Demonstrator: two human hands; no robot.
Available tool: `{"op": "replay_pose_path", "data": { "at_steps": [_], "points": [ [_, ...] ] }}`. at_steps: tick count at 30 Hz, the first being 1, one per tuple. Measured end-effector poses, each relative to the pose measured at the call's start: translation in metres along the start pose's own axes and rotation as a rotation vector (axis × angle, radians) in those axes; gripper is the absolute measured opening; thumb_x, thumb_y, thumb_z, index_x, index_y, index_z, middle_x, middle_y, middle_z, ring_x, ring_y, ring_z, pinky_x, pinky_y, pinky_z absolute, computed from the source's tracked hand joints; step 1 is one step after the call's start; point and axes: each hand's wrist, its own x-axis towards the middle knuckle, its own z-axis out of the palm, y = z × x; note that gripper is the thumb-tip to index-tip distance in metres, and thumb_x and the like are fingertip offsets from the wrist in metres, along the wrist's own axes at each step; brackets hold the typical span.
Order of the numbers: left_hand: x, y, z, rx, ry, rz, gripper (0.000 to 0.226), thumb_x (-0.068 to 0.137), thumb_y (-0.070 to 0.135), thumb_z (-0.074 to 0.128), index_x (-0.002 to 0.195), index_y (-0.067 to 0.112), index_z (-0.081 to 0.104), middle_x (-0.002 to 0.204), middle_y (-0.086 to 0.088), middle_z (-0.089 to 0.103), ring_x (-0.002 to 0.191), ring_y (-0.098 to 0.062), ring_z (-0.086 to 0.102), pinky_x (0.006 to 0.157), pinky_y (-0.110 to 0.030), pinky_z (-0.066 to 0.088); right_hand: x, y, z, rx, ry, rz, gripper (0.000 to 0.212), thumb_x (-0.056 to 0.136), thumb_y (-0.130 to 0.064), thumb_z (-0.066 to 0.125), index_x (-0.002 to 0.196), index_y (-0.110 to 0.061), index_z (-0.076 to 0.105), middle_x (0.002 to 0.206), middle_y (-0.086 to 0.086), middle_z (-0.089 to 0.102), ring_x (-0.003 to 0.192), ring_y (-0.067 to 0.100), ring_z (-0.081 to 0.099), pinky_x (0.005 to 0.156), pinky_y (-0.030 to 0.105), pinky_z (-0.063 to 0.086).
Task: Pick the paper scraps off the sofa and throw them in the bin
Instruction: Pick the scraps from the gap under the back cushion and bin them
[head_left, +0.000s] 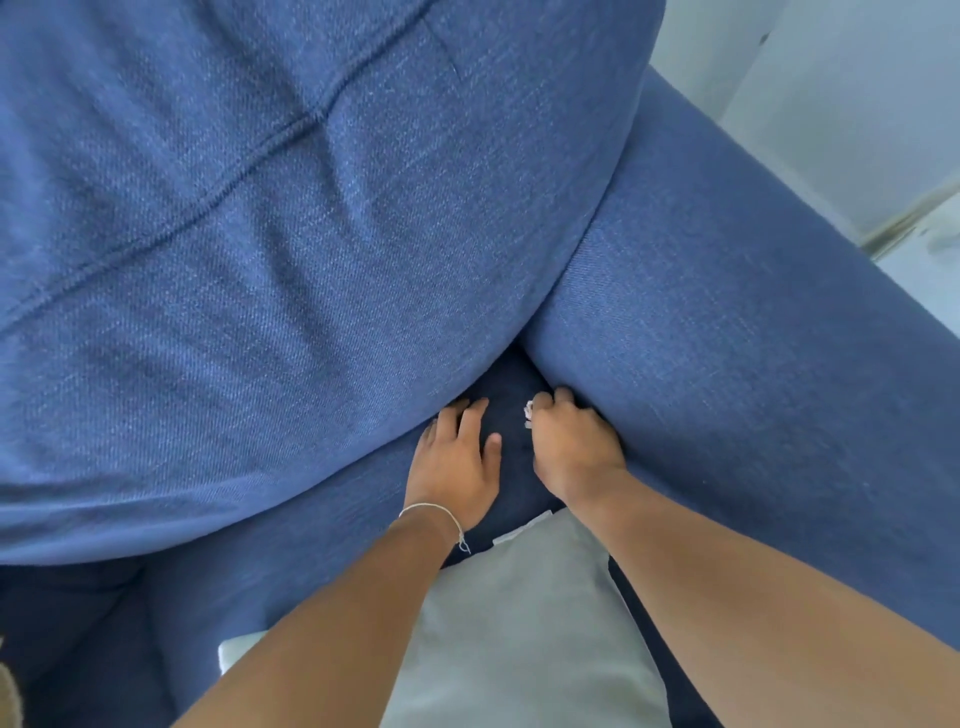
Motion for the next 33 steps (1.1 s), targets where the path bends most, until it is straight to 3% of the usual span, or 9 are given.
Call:
{"op": "replay_pose_path", "data": {
  "at_steps": [2, 5, 8, 12, 16, 21, 24, 27, 33],
  "points": [
    [-0.005, 0.006, -0.005, -0.003, 0.001, -0.029, 0.046, 0.097, 0.032, 0.046, 0.14, 0.015, 0.046, 0.137, -0.01, 0.049, 0.125, -0.029, 0.05, 0.107, -0.041, 0.039, -0.02, 0.004, 0.0, -0.003, 0.097, -0.033, 0.02, 0.093, -0.012, 0.052, 0.113, -0.013, 0.051, 0.116, 0.009, 0.049, 0.084, 0.028, 0.07, 0.062, 0.035, 0.048],
    [-0.022, 0.015, -0.014, -0.005, 0.032, -0.096, 0.044, 0.098, 0.031, 0.047, 0.139, 0.017, 0.047, 0.136, -0.007, 0.05, 0.124, -0.029, 0.05, 0.106, -0.043, 0.04, -0.053, 0.013, -0.003, 0.02, 0.143, -0.086, 0.028, 0.075, -0.011, 0.071, 0.096, -0.016, 0.054, 0.105, 0.008, 0.05, 0.051, 0.021, 0.063, 0.042, 0.029, 0.032],
    [-0.044, 0.03, -0.025, -0.035, 0.061, -0.202, 0.044, 0.099, 0.033, 0.044, 0.141, 0.02, 0.044, 0.14, -0.004, 0.046, 0.128, -0.026, 0.047, 0.107, -0.042, 0.037, -0.087, 0.025, -0.017, 0.048, 0.204, -0.154, 0.032, 0.069, -0.015, 0.076, 0.093, -0.02, 0.055, 0.105, 0.003, 0.052, 0.043, 0.016, 0.057, 0.037, 0.026, 0.023],
    [-0.059, 0.073, -0.049, -0.075, 0.122, -0.177, 0.044, 0.1, 0.034, 0.042, 0.142, 0.02, 0.044, 0.144, -0.003, 0.042, 0.131, -0.024, 0.044, 0.11, -0.041, 0.035, -0.128, 0.048, -0.073, 0.229, 0.408, -0.2, 0.015, 0.087, -0.023, 0.062, 0.098, -0.024, 0.051, 0.111, -0.005, 0.048, 0.041, 0.022, 0.05, 0.034, 0.03, 0.036],
    [-0.045, 0.152, -0.084, -0.214, 0.261, -0.124, 0.044, 0.1, 0.035, 0.041, 0.14, 0.019, 0.046, 0.143, -0.002, 0.042, 0.13, -0.023, 0.045, 0.11, -0.044, 0.036, -0.156, 0.096, -0.157, 0.492, 0.624, -0.169, 0.011, 0.096, -0.034, 0.047, 0.101, -0.026, 0.053, 0.113, -0.008, 0.048, 0.05, 0.023, 0.053, 0.047, 0.036, 0.048],
    [-0.029, 0.288, -0.095, -0.169, 0.222, 0.223, 0.047, 0.1, 0.038, 0.04, 0.143, 0.02, 0.043, 0.148, -0.007, 0.038, 0.132, -0.026, 0.041, 0.11, -0.045, 0.034, -0.186, 0.228, -0.207, 0.642, 0.829, 0.098, 0.011, 0.096, -0.033, 0.055, 0.1, -0.025, 0.061, 0.113, -0.008, 0.049, 0.068, 0.01, 0.061, 0.061, 0.032, 0.05],
    [-0.031, 0.372, -0.067, -0.059, 0.08, 0.453, 0.058, 0.097, 0.051, 0.039, 0.147, 0.023, 0.036, 0.149, -0.008, 0.035, 0.139, -0.029, 0.034, 0.113, -0.045, 0.031, -0.212, 0.322, -0.182, 0.537, 0.844, 0.276, 0.015, 0.095, -0.033, 0.056, 0.099, -0.023, 0.066, 0.116, -0.001, 0.048, 0.092, 0.018, 0.06, 0.066, 0.029, 0.045],
    [-0.034, 0.434, -0.028, 0.107, 0.002, 0.578, 0.068, 0.094, 0.062, 0.032, 0.149, 0.022, 0.033, 0.147, -0.009, 0.036, 0.144, -0.033, 0.026, 0.116, -0.045, 0.027, -0.243, 0.404, -0.132, 0.319, 0.696, 0.437, 0.018, 0.093, -0.032, 0.06, 0.098, -0.02, 0.073, 0.121, 0.007, 0.05, 0.103, 0.028, 0.052, 0.078, 0.038, 0.051],
    [-0.051, 0.459, 0.031, 0.256, -0.132, 0.481, 0.076, 0.09, 0.068, 0.014, 0.151, 0.024, 0.024, 0.156, -0.013, 0.028, 0.15, -0.032, 0.005, 0.121, -0.045, 0.013, -0.289, 0.479, -0.042, 0.198, 0.412, 0.574, 0.016, 0.091, -0.029, 0.063, 0.095, -0.021, 0.075, 0.118, 0.008, 0.054, 0.102, 0.032, 0.052, 0.084, 0.041, 0.047]
  ]
}}
